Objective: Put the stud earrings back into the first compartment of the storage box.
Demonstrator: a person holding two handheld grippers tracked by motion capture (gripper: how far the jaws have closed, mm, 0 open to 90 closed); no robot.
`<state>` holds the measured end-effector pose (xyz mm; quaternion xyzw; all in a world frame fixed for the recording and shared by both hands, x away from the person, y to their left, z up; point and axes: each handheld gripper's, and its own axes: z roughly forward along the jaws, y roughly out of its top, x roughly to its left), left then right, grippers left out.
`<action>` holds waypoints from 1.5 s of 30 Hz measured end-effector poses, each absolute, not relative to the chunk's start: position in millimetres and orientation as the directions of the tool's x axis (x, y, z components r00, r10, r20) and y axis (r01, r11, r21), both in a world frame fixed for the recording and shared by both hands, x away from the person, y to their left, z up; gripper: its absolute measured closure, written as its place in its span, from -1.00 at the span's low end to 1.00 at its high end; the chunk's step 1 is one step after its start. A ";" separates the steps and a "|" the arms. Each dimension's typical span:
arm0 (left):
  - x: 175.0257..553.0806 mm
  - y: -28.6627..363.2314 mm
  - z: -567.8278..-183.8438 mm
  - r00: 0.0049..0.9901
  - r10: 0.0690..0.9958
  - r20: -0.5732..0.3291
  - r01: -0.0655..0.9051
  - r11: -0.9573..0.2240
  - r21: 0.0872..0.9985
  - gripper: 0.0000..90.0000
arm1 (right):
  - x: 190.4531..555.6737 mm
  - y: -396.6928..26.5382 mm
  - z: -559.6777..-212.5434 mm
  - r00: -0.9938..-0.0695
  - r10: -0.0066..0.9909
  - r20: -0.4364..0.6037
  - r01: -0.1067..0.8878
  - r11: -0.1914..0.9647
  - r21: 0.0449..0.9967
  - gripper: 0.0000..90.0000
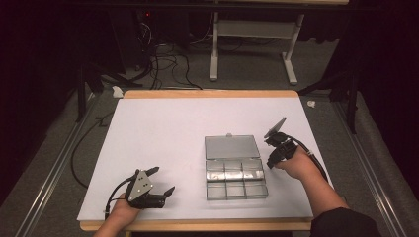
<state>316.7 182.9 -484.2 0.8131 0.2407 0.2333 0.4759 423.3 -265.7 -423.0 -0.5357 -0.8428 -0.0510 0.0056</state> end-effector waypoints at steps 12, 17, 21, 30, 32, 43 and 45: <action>316.8 183.6 -484.1 0.776 0.614 0.146 0.170 -0.427 0.888 -0.67 | 437.7 -257.2 -438.4 -0.410 0.911 0.051 0.912 0.408 0.046 0.50; 316.4 183.4 -484.1 0.776 0.612 0.151 0.166 -0.430 0.888 -0.67 | 437.8 -256.8 -438.6 -0.421 0.907 0.014 0.906 0.420 0.043 0.73; 316.3 183.5 -484.1 0.776 0.613 0.150 0.166 -0.428 0.888 -0.67 | 437.8 -259.6 -438.5 -0.427 0.904 0.017 0.904 0.426 0.046 0.86; 316.4 183.4 -484.2 0.775 0.614 0.150 0.166 -0.427 0.889 -0.67 | 435.2 -263.4 -433.9 -0.435 0.900 0.026 0.900 0.433 0.048 0.93; 316.5 183.4 -484.2 0.774 0.615 0.149 0.167 -0.427 0.889 -0.67 | 434.1 -264.6 -431.3 -0.439 0.898 0.033 0.898 0.437 0.053 0.93; 316.5 183.1 -484.3 0.774 0.615 0.151 0.168 -0.428 0.888 -0.67 | 423.9 -265.4 -406.0 -0.450 0.891 0.058 0.892 0.444 0.085 0.92; 316.6 183.1 -484.3 0.774 0.615 0.150 0.168 -0.428 0.888 -0.67 | 421.5 -263.7 -400.8 -0.453 0.890 0.060 0.890 0.447 0.094 0.92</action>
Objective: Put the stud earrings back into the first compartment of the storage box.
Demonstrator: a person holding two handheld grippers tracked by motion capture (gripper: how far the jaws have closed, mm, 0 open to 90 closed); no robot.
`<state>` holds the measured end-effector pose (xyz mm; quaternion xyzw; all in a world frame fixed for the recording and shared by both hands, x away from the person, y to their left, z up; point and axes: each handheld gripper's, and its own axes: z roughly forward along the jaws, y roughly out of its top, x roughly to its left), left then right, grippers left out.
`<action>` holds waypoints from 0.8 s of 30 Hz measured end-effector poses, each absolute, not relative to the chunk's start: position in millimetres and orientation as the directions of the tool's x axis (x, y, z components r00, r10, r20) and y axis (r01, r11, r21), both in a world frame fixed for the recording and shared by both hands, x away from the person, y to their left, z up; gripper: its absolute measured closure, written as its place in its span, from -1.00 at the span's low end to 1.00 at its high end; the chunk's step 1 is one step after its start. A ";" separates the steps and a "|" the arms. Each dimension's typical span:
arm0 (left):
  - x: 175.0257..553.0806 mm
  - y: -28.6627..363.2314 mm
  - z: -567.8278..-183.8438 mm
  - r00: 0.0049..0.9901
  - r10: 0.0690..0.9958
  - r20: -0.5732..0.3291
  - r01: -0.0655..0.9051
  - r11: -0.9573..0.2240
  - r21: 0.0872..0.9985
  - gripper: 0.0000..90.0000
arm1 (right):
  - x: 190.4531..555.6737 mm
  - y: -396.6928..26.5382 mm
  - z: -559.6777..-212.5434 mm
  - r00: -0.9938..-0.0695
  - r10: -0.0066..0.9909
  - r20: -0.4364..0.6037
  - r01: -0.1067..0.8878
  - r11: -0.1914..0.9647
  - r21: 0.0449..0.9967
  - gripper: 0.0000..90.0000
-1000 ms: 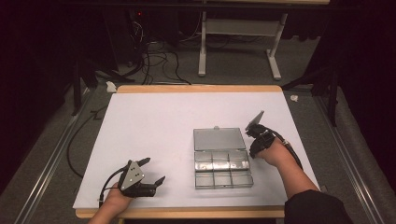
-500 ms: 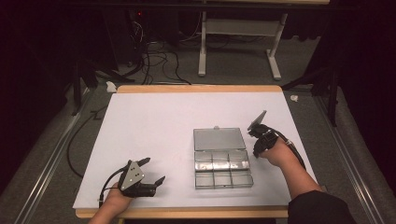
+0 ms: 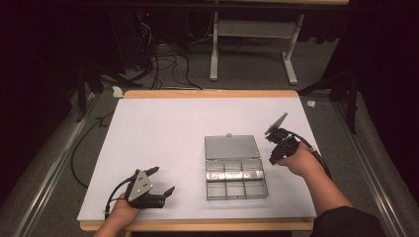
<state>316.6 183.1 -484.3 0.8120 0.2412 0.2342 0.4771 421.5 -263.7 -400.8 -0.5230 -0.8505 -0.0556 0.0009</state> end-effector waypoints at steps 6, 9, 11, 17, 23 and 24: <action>316.8 182.7 -484.3 0.776 0.613 0.148 0.170 -0.430 0.887 -0.67 | 416.5 -260.3 -391.2 -0.462 0.885 0.062 0.884 0.455 0.104 0.92; 316.8 182.4 -484.4 0.775 0.614 0.149 0.171 -0.430 0.886 -0.67 | 415.0 -259.0 -389.1 -0.470 0.881 0.060 0.881 0.462 0.105 0.92; 316.8 182.4 -484.4 0.775 0.613 0.150 0.170 -0.431 0.886 -0.67 | 414.3 -257.9 -387.6 -0.467 0.882 0.061 0.882 0.460 0.103 0.92; 317.0 182.4 -484.3 0.776 0.613 0.150 0.170 -0.432 0.886 -0.67 | 412.7 -252.4 -387.0 -0.482 0.874 0.062 0.874 0.474 0.104 0.92; 317.1 182.2 -484.4 0.775 0.614 0.150 0.172 -0.433 0.885 -0.67 | 411.6 -240.2 -388.2 -0.506 0.860 0.066 0.861 0.498 0.104 0.92; 317.2 182.2 -484.4 0.775 0.614 0.150 0.172 -0.433 0.885 -0.67 | 411.6 -238.2 -388.1 -0.512 0.856 0.067 0.857 0.505 0.105 0.92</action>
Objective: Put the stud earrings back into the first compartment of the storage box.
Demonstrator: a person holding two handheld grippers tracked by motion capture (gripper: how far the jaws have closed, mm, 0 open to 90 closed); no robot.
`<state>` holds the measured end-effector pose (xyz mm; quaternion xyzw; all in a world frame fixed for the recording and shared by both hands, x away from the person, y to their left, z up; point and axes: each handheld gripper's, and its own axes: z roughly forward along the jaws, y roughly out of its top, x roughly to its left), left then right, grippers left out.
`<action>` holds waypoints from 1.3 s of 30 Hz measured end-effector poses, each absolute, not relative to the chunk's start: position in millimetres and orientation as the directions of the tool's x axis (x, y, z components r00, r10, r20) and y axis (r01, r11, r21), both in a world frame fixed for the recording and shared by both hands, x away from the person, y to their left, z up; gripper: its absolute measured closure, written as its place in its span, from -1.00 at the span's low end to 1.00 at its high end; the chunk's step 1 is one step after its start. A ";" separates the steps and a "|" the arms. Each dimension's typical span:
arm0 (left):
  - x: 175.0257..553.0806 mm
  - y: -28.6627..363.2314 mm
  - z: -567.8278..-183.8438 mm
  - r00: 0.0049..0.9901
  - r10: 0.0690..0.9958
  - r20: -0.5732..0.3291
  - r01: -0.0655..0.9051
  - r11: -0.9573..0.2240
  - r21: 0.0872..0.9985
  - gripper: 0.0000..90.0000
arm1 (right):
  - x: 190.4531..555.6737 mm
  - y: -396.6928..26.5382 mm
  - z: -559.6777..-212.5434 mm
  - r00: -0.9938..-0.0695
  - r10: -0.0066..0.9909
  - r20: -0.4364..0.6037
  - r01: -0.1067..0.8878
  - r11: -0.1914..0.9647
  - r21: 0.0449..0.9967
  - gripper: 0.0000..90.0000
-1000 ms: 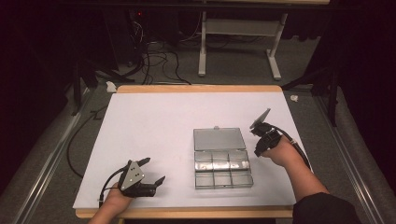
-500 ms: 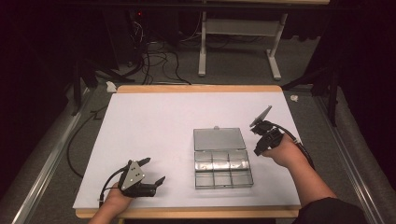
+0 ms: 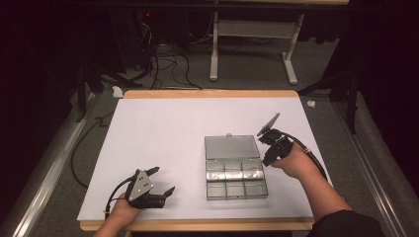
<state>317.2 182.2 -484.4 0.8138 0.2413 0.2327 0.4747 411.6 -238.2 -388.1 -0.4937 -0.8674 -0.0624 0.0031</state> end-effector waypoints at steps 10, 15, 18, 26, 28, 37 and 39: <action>317.2 182.3 -484.4 0.776 0.612 0.150 0.171 -0.433 0.885 -0.67 | 410.4 -207.6 -386.0 -0.565 0.822 0.072 0.823 0.557 0.109 0.92; 317.4 182.2 -484.4 0.778 0.612 0.146 0.174 -0.433 0.884 -0.67 | 409.7 -190.8 -388.0 -0.586 0.807 0.069 0.809 0.579 0.101 0.92; 317.5 182.2 -484.3 0.778 0.611 0.147 0.174 -0.434 0.884 -0.67 | 410.1 -182.7 -390.3 -0.604 0.793 0.075 0.796 0.597 0.101 0.92; 317.3 182.2 -484.3 0.778 0.610 0.147 0.174 -0.435 0.884 -0.67 | 408.3 -160.0 -397.7 -0.635 0.767 0.088 0.772 0.627 0.106 0.92; 317.3 182.1 -484.4 0.778 0.610 0.148 0.173 -0.435 0.884 -0.67 | 408.7 -155.2 -398.9 -0.661 0.746 0.082 0.750 0.653 0.108 0.92; 317.4 182.1 -484.4 0.778 0.610 0.148 0.173 -0.435 0.884 -0.67 | 406.5 -127.8 -403.5 -0.687 0.720 0.098 0.727 0.680 0.099 0.92; 317.4 182.1 -484.4 0.778 0.610 0.149 0.172 -0.435 0.884 -0.67 | 407.1 -121.5 -404.6 -0.709 0.698 0.097 0.705 0.701 0.105 0.92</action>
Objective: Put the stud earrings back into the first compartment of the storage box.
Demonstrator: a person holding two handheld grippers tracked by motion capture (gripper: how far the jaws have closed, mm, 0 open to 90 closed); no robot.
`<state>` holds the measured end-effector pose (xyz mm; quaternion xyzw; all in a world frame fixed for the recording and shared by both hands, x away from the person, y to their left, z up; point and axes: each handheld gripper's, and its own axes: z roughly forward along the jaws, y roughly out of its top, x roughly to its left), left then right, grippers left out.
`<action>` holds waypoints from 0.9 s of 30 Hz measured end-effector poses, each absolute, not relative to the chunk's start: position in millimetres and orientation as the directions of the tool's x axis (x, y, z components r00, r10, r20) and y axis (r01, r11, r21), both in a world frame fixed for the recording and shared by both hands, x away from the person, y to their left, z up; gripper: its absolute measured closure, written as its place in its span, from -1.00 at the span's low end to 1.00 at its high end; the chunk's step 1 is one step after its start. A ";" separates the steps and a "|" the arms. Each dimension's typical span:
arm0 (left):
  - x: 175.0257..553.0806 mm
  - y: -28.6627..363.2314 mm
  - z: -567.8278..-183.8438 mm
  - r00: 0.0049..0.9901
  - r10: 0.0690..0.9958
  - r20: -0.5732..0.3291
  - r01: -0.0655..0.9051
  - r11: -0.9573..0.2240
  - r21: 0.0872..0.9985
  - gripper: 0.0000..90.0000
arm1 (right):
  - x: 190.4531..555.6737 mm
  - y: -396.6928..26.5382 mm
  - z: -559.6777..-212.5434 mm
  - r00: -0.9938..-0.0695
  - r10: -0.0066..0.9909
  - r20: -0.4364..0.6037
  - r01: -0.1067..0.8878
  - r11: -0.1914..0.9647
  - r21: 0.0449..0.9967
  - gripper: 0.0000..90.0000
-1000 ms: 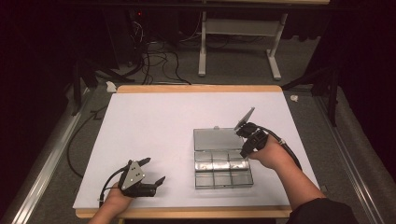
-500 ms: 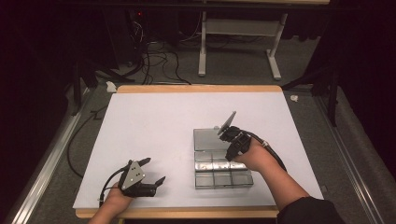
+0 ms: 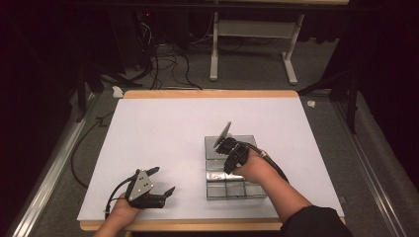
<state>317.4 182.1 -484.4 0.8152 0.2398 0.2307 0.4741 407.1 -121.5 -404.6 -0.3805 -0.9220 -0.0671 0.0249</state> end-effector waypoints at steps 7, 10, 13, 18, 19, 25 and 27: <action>317.2 182.1 -484.4 0.779 0.609 0.148 0.172 -0.435 0.884 -0.67 | 409.7 -98.8 -411.7 -0.738 0.666 0.105 0.675 0.731 0.106 0.92; 317.3 182.5 -484.2 0.779 0.609 0.151 0.170 -0.435 0.884 -0.67 | 412.5 -92.9 -418.2 -0.740 0.665 0.103 0.672 0.734 0.093 0.92; 317.2 182.5 -484.3 0.779 0.609 0.147 0.172 -0.433 0.885 -0.67 | 413.2 -87.5 -424.3 -0.722 0.683 0.109 0.691 0.719 0.069 0.92; 317.1 182.6 -484.3 0.780 0.608 0.147 0.171 -0.433 0.885 -0.67 | 416.4 -85.6 -432.9 -0.749 0.655 0.096 0.662 0.746 0.073 0.91; 317.1 182.6 -484.3 0.780 0.608 0.146 0.171 -0.433 0.885 -0.67 | 416.4 -85.0 -432.8 -0.741 0.664 0.101 0.671 0.739 0.068 0.88; 317.4 182.6 -484.3 0.780 0.609 0.144 0.173 -0.431 0.885 -0.67 | 415.3 -87.1 -426.7 -0.737 0.668 0.098 0.675 0.733 0.084 0.84; 317.3 182.5 -484.3 0.779 0.609 0.147 0.171 -0.433 0.885 -0.67 | 414.8 -89.4 -422.3 -0.734 0.672 0.099 0.679 0.728 0.094 0.84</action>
